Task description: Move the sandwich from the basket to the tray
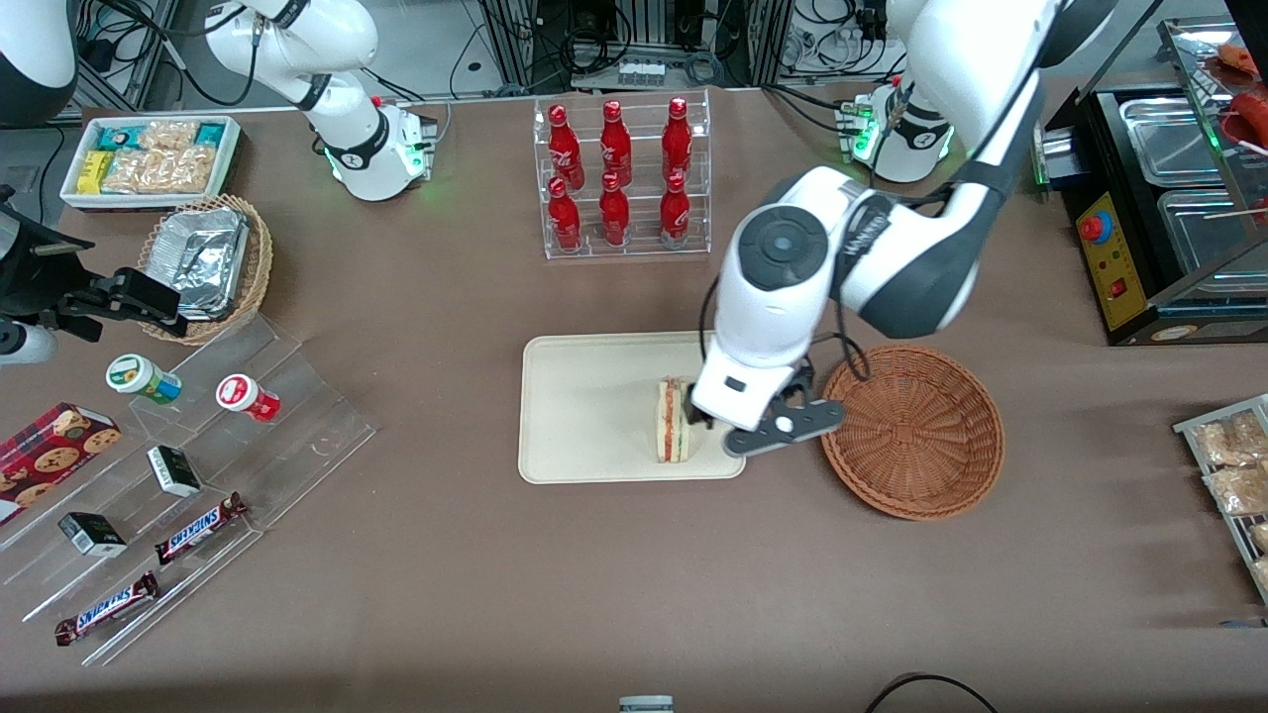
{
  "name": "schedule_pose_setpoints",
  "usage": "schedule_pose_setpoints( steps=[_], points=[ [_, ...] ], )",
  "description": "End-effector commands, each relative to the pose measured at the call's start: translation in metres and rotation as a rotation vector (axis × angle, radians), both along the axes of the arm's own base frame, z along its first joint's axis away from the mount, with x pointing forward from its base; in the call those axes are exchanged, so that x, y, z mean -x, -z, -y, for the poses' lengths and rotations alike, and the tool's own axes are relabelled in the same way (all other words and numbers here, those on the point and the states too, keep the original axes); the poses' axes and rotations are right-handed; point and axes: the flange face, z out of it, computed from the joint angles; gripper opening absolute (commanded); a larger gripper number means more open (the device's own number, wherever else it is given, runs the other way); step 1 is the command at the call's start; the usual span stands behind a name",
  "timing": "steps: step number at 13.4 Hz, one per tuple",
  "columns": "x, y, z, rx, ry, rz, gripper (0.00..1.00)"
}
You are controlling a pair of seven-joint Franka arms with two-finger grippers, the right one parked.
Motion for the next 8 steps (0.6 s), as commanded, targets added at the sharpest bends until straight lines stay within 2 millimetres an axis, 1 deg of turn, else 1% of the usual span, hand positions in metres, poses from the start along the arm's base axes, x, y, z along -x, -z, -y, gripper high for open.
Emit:
schedule_pose_setpoints(
  steps=[1, 2, 3, 5, 8],
  points=[
    [0.002, -0.029, -0.023, -0.003, -0.008, -0.019, 1.0],
    [0.003, -0.036, -0.03, -0.01, -0.002, -0.02, 1.0],
    [-0.004, -0.044, -0.05, -0.003, -0.025, -0.023, 1.0],
    [-0.003, -0.067, -0.074, 0.033, 0.001, -0.04, 1.0],
    [-0.001, -0.089, -0.119, -0.007, 0.054, -0.085, 1.0]
  ],
)
